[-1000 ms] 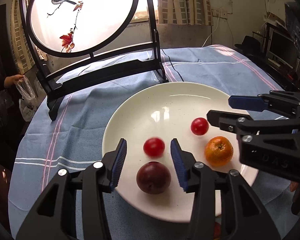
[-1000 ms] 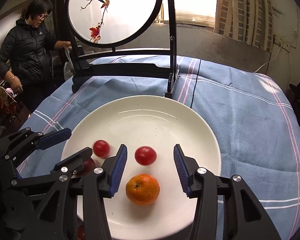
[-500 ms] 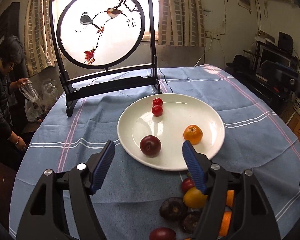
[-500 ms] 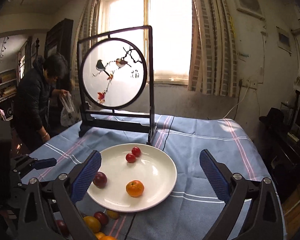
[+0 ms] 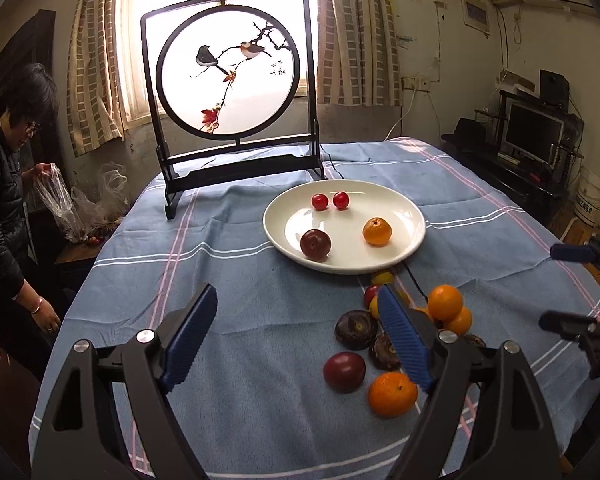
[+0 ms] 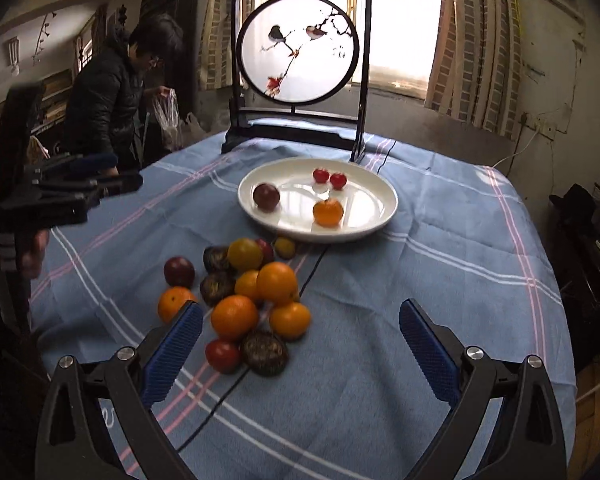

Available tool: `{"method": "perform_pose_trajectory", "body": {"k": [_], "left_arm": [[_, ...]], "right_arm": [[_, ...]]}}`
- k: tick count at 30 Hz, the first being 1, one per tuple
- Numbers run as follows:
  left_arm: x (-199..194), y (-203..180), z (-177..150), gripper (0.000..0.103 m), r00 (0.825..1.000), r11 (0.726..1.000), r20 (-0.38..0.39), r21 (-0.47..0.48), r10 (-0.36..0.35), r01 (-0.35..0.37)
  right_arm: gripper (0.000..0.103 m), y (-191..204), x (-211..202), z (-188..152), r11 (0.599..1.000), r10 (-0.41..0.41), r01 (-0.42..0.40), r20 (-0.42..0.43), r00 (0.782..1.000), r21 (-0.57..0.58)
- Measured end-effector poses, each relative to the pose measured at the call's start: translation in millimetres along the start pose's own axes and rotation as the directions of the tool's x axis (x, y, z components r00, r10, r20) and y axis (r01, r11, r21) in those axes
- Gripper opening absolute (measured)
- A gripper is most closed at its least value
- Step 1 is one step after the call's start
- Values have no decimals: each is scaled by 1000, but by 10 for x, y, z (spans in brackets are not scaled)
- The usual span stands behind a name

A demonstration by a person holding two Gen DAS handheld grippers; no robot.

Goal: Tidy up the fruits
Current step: 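Grasp a red tomato with the right gripper while the left gripper grasps a large orange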

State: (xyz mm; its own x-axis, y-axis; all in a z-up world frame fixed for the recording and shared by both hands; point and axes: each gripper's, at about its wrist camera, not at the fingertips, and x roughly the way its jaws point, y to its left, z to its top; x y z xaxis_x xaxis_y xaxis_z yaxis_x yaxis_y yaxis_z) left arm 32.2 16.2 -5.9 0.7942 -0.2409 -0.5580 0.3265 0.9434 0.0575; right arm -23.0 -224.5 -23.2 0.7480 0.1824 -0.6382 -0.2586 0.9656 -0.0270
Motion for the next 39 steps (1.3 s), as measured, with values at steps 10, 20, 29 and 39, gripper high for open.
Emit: {"method": "perform_pose_trajectory", "body": {"k": [10, 20, 29, 39], "left_arm": [[19, -120, -396, 81, 994, 995, -81, 54, -74, 78], [129, -106, -667, 81, 977, 988, -168, 64, -131, 143], [347, -532, -732, 81, 950, 963, -239, 130, -201, 236], [824, -701, -736, 43, 914, 970, -355, 70, -196, 235]], "right_arm": [[78, 319, 436, -469, 990, 134, -138, -183, 974, -10], [44, 561, 796, -356, 976, 215, -218, -261, 941, 16], [31, 456, 690, -369, 978, 202, -209, -240, 949, -5], [31, 252, 594, -466, 978, 207, -202, -228, 951, 45]]}}
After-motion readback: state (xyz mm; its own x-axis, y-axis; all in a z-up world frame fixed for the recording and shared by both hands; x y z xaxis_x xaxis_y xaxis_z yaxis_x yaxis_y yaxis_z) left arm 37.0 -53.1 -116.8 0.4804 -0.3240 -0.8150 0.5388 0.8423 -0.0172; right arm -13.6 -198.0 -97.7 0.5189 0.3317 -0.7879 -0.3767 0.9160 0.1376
